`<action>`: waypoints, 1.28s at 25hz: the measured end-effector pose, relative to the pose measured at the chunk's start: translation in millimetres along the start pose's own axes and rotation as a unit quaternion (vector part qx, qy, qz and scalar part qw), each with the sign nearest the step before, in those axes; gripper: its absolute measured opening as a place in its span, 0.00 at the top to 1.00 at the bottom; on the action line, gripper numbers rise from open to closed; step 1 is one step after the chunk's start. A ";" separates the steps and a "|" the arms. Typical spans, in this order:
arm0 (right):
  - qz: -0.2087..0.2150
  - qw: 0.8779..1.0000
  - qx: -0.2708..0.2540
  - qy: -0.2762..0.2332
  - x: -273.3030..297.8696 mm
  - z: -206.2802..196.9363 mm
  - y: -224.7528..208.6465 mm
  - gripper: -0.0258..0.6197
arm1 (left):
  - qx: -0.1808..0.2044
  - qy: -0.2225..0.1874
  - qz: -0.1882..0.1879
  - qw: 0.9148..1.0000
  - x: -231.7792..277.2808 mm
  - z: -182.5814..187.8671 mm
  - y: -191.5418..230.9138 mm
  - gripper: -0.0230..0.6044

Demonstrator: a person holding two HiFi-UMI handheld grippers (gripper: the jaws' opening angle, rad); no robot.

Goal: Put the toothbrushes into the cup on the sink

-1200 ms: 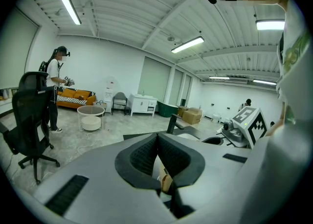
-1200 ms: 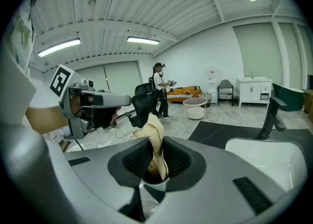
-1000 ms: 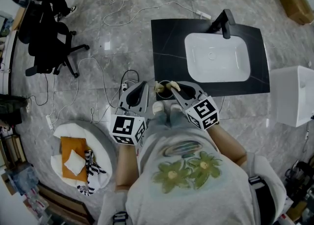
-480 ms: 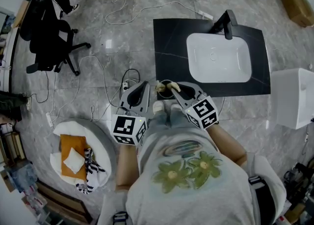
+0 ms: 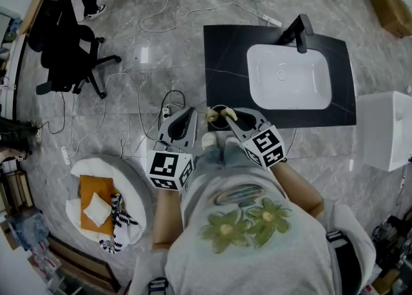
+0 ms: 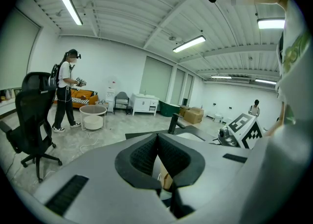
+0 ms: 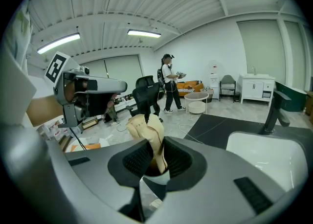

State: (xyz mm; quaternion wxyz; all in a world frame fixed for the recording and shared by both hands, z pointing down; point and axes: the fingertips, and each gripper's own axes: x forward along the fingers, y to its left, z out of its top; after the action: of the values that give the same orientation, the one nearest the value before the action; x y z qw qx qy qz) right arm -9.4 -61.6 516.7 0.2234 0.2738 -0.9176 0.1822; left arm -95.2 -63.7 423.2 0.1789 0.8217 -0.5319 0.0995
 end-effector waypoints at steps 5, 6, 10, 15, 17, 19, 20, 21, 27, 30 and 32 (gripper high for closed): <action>-0.002 1.000 -0.001 0.008 2.7 -6.5 -1.6 0.84 | 0.000 0.001 0.001 1.000 -0.8 -1.0 0.6 0.93; -0.002 1.000 -0.001 0.009 3.3 -7.7 -1.9 0.84 | -0.001 0.001 0.001 1.000 -1.0 -1.2 0.8 0.93; -0.003 1.000 0.000 0.014 6.4 -11.0 -3.1 0.84 | -0.002 0.002 0.002 1.000 -1.6 -2.0 3.2 0.93; -0.003 1.000 0.000 0.017 9.8 -13.7 -2.6 0.84 | -0.001 0.003 0.002 1.000 -2.7 -3.3 5.1 0.93; -0.001 1.000 0.000 0.021 11.4 -16.6 -2.1 0.84 | -0.001 0.004 0.002 1.000 -2.3 -4.3 5.1 0.93; 0.001 1.000 0.000 0.025 12.9 -19.7 -2.4 0.84 | -0.001 0.004 0.002 1.000 -1.2 -4.7 5.1 0.93; 0.002 1.000 0.000 0.027 13.4 -21.0 -2.5 0.84 | 0.000 0.005 0.002 1.000 -0.8 -4.7 5.2 0.94; 0.003 1.000 0.000 0.028 13.6 -21.9 -2.3 0.84 | 0.000 0.005 0.001 1.000 -0.7 -4.6 5.2 0.93; 0.008 0.999 0.001 0.034 14.5 -24.4 0.2 0.84 | 0.001 0.007 -0.001 1.000 -1.1 -2.6 5.1 0.93; 0.013 0.999 0.003 0.042 15.8 -26.4 2.4 0.78 | 0.002 0.007 -0.001 1.000 -1.3 -2.6 5.4 0.93; 0.016 0.999 0.004 0.046 16.7 -28.1 4.1 0.74 | 0.002 0.007 -0.002 1.000 -1.3 -3.0 5.4 0.93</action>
State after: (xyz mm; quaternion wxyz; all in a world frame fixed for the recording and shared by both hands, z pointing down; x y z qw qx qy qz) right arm -15.6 -52.6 547.7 0.2617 0.2514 -0.9097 0.2017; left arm -100.6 -63.4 426.5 0.1817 0.8225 -0.5285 0.1060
